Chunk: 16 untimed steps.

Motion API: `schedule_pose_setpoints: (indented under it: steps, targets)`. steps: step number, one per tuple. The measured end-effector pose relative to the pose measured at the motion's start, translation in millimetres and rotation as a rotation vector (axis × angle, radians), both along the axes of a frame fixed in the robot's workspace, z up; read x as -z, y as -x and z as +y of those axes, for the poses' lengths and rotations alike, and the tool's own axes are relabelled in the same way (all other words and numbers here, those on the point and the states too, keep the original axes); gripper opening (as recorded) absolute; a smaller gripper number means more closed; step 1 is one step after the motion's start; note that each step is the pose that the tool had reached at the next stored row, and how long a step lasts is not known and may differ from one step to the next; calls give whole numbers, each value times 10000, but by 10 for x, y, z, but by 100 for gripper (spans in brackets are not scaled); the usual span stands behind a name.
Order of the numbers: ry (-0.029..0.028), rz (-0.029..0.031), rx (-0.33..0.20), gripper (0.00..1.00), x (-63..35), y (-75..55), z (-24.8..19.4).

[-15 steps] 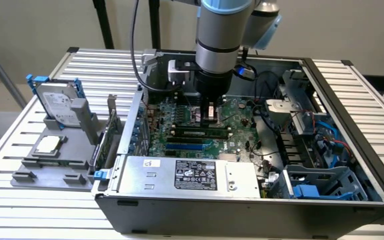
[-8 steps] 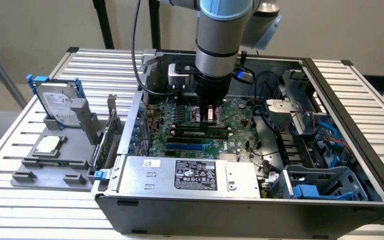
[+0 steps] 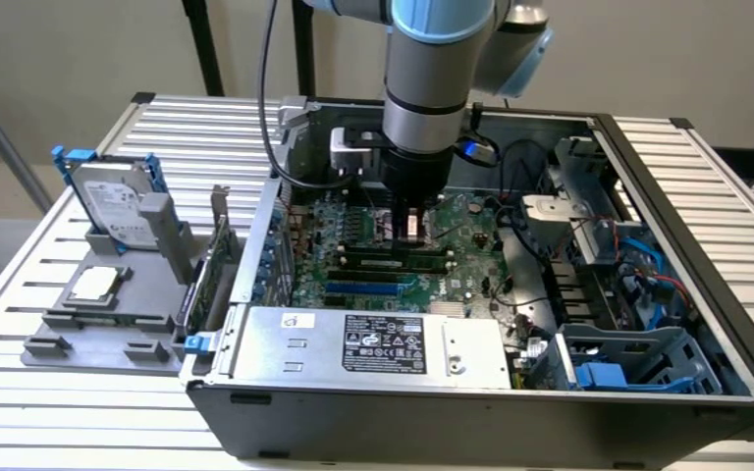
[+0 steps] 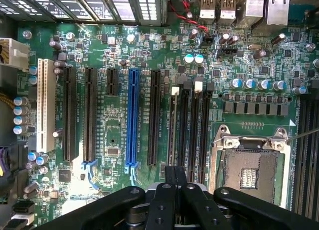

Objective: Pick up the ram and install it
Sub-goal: 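Press down the ram until it locks into place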

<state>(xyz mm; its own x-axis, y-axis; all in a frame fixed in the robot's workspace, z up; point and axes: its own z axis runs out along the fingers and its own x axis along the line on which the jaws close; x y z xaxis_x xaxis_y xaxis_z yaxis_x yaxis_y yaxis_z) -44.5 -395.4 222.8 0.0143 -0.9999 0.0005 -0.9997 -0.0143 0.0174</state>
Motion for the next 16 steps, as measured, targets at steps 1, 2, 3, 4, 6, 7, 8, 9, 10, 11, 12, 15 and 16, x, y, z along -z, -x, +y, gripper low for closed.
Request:
schedule_pose_setpoints:
  steps: [1,2,3,4,6,7,8,9,10,11,12,15,16]
  targets:
    - [3,3,0,11,-2,1,-1]
    - [3,7,1,11,-15,1,-1]
    - [-23,5,3,11,-33,-1,5]
    - [-35,16,6,11,-70,0,6]
    - [-19,38,3,11,-156,-3,4]
    - [-21,51,3,11,-195,-4,4]
    - [-17,69,2,11,-231,-6,4]
    - [-17,82,1,11,-254,-7,4]
    - [-18,86,3,11,-259,-7,4]
    - [-19,85,3,11,-259,-7,4]
    - [-20,86,2,11,-259,-7,4]
    - [-19,86,1,11,-259,-7,4]
    - [-18,86,1,11,-259,-7,4]
